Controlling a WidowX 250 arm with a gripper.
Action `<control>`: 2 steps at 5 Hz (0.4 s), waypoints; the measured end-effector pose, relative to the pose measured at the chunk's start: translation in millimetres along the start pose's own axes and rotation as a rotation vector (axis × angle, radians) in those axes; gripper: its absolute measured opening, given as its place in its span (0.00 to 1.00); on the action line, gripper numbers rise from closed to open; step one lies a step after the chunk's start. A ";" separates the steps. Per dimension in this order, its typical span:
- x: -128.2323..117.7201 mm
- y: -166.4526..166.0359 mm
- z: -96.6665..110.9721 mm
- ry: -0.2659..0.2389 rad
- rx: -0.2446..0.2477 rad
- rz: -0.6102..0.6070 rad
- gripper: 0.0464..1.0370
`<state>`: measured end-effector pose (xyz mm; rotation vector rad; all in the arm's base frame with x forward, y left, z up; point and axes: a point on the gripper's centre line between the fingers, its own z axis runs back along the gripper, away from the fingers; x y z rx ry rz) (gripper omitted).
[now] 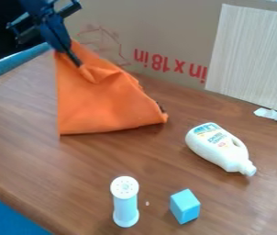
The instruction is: Fold the cloth from bottom to top left
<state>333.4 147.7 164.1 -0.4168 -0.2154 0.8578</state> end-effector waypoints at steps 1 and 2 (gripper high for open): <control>17.3 -3.7 -3.0 0.068 -0.007 0.097 0.01; 33.1 -4.8 -8.5 0.106 0.002 0.169 0.01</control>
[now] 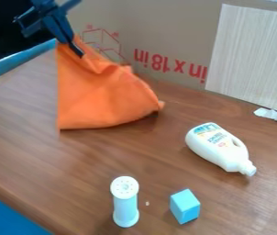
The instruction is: Fold the cloth from bottom to top left
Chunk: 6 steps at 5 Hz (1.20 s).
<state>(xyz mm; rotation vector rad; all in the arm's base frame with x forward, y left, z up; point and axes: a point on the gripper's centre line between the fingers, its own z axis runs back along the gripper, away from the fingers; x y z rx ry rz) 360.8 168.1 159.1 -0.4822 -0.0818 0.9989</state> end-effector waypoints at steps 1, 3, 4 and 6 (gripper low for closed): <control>18.9 -4.7 -9.2 0.042 0.010 0.096 0.02; 40.7 -10.7 -18.2 0.076 0.012 0.129 0.40; 41.8 -13.0 -16.9 0.066 0.003 0.063 0.71; 15.2 -41.4 14.4 -0.001 0.163 -0.426 0.96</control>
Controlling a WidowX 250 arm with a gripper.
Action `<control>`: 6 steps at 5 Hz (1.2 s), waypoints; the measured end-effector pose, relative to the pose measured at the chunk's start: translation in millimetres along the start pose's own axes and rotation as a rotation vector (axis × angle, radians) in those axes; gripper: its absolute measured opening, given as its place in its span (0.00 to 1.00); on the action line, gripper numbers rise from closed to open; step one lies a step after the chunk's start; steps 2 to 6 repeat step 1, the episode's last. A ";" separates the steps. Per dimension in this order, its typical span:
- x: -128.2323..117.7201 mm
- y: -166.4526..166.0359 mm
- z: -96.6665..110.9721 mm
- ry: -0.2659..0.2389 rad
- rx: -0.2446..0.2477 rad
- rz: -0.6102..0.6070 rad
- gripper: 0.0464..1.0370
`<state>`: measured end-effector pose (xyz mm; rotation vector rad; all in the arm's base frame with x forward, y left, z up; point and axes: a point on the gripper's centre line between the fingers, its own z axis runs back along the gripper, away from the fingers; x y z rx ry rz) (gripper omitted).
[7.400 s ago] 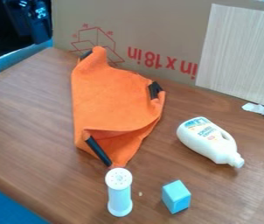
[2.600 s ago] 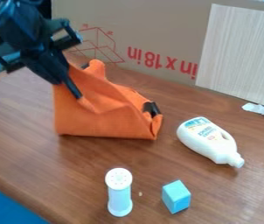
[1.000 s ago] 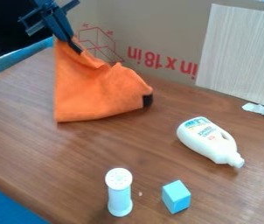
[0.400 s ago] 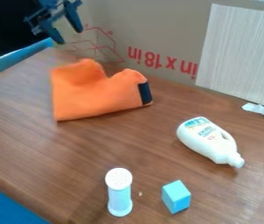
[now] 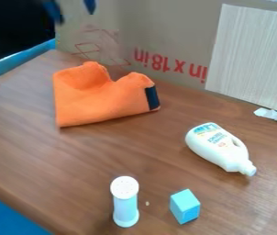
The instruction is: Fold the cloth from bottom to top left
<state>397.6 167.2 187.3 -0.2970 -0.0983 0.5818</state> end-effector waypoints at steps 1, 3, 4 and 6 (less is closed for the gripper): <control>-23.8 -23.9 22.1 -0.040 0.131 -0.303 0.96; -23.8 -23.9 22.1 -0.040 0.131 -0.303 0.96; -23.8 -23.9 22.1 -0.040 0.131 -0.303 0.96; -23.8 -23.9 22.1 -0.040 0.131 -0.303 0.96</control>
